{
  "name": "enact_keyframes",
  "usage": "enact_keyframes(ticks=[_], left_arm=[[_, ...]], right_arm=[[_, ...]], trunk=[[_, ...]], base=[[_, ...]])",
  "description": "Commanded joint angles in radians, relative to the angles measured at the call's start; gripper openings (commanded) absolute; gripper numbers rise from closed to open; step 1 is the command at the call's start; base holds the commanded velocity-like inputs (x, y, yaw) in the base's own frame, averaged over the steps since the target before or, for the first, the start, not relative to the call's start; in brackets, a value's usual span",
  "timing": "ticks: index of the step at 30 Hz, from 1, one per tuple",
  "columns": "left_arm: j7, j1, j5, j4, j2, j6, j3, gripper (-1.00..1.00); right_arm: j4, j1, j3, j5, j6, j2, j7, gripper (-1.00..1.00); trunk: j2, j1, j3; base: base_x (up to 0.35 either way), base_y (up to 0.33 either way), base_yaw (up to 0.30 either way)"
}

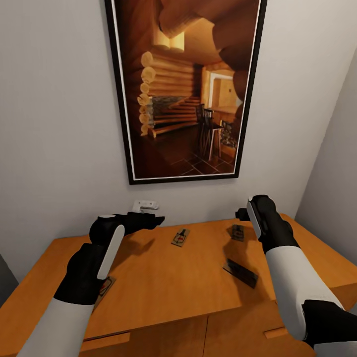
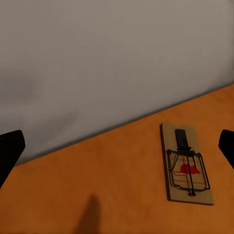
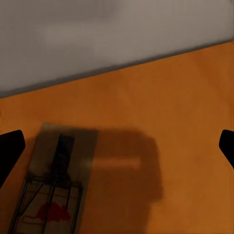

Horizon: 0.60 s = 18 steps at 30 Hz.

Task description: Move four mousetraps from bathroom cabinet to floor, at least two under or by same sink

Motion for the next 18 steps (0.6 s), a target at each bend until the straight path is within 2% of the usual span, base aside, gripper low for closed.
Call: enact_keyframes(ticks=[1,7,18], left_arm=[[-0.004,-0.001,-0.002,-0.001,0.000,0.004,0.001,1.00],[-0.004,-0.001,-0.002,0.000,0.000,0.004,0.001,1.00],[-0.004,-0.001,-0.001,0.001,-0.001,0.004,0.001,1.00]], right_arm=[[-0.001,-0.001,-0.001,0.007,0.005,0.000,0.005,1.00],[-0.005,-0.001,-0.001,0.001,0.005,0.002,0.005,1.00],[-0.021,-0.001,0.000,-0.072,0.005,0.002,0.004,1.00]], trunk=[[-0.001,0.000,-0.001],[-0.001,0.000,-0.001],[-0.001,0.000,-0.001]], base=[[0.003,0.000,0.000],[0.001,0.000,0.000],[0.000,0.000,0.000]])
